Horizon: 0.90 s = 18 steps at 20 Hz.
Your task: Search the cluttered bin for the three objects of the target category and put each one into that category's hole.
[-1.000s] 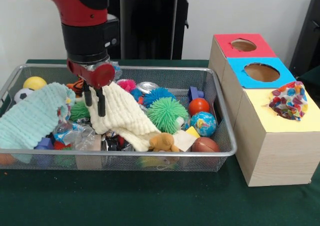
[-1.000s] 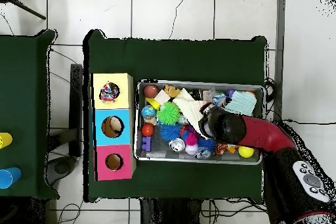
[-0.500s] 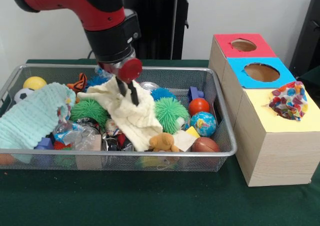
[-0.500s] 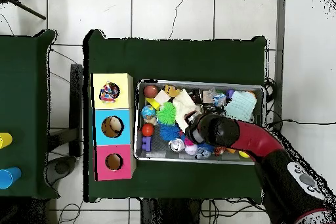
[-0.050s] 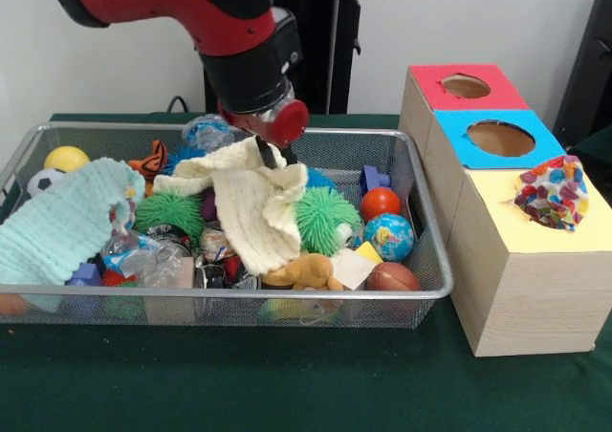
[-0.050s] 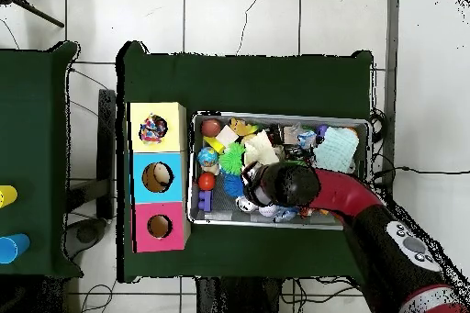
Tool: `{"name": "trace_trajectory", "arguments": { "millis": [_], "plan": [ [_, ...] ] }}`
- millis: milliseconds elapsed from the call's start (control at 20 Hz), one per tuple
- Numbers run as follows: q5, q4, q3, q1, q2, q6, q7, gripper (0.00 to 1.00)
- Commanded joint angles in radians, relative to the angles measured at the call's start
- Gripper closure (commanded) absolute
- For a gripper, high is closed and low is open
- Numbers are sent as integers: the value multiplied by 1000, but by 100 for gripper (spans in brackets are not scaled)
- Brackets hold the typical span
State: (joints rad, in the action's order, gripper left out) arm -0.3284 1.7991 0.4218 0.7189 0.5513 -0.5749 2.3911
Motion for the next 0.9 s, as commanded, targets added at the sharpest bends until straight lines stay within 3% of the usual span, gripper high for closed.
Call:
{"name": "trace_trajectory", "arguments": {
  "millis": [50,300,450,650,900],
  "plan": [
    [-133,-102,-23,-66,-38,156,-59,100],
    [-197,-151,-80,-122,-33,214,-7,100],
    [-191,-121,-146,-180,54,203,66,100],
    [-162,-108,-209,-240,196,96,77,100],
    [-158,-152,-265,-276,298,-49,-1,100]
  ]
}}
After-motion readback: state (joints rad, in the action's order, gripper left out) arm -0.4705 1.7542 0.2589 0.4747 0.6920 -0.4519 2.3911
